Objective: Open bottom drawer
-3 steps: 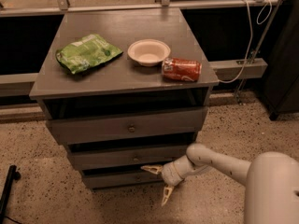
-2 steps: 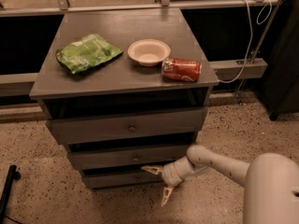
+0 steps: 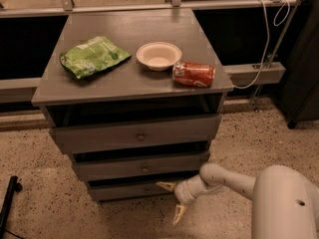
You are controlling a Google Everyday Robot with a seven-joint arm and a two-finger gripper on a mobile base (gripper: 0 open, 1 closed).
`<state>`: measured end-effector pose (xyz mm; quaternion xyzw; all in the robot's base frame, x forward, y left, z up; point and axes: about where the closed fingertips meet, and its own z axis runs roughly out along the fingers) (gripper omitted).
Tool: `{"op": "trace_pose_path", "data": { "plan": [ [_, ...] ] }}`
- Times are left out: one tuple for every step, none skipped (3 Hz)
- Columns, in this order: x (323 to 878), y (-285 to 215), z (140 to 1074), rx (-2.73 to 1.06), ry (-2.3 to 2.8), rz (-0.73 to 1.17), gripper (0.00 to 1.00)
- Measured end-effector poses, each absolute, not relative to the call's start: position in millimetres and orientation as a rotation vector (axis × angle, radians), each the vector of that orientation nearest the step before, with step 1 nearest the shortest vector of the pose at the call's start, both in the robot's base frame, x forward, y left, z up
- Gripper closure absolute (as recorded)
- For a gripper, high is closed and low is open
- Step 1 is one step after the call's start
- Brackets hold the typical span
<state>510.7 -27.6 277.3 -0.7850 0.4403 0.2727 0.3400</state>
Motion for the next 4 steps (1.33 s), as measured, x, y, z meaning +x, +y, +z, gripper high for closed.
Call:
{"op": "trace_pose_path", "data": {
  "plan": [
    [519.4, -38.0, 243.2, -1.998, 1.261, 0.677, 0.0],
    [527.9, -44.2, 226.2, -1.99, 1.327, 0.616, 0.0],
    [539.1, -48.0, 220.5, -2.004, 1.345, 0.535, 0.0],
    [552.4, -53.1, 214.6, -2.041, 1.355, 0.451, 0.0]
  ]
}}
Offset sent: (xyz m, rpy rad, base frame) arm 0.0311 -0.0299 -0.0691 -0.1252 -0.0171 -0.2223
